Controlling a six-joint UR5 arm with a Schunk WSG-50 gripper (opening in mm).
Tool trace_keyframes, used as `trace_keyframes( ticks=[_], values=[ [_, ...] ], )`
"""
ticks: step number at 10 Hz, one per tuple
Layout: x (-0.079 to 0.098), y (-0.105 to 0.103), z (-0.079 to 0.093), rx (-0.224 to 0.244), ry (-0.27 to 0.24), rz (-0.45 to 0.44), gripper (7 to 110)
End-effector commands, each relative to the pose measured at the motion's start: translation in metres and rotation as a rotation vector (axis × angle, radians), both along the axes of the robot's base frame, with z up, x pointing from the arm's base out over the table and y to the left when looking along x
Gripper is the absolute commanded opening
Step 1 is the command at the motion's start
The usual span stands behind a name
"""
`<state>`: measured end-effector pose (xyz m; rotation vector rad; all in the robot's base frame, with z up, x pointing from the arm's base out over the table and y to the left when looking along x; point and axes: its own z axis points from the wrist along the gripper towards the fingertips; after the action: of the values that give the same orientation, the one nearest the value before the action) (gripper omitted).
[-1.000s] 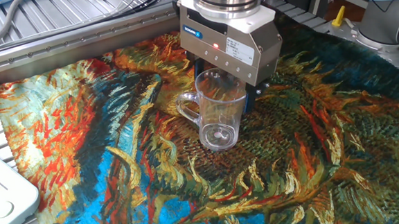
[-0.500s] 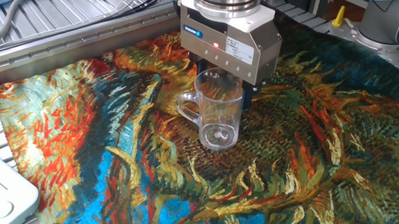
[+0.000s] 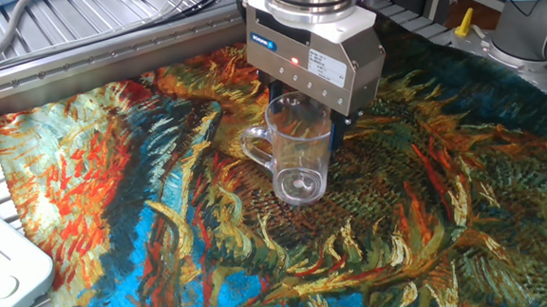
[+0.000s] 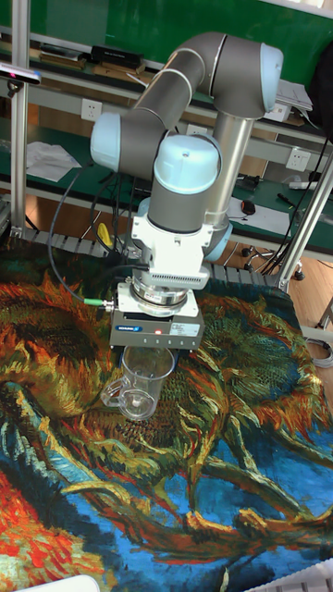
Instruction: Pick up the cup
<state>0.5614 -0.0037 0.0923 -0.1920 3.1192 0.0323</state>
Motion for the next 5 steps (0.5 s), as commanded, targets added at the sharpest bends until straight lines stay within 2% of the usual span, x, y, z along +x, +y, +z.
trace_keyframes(
  ticks=[1, 5],
  values=[
    [0.003, 0.001, 0.003, 0.010, -0.008, -0.009, 88],
    [0.007, 0.000, 0.018, 0.021, -0.017, -0.001, 88]
  ],
)
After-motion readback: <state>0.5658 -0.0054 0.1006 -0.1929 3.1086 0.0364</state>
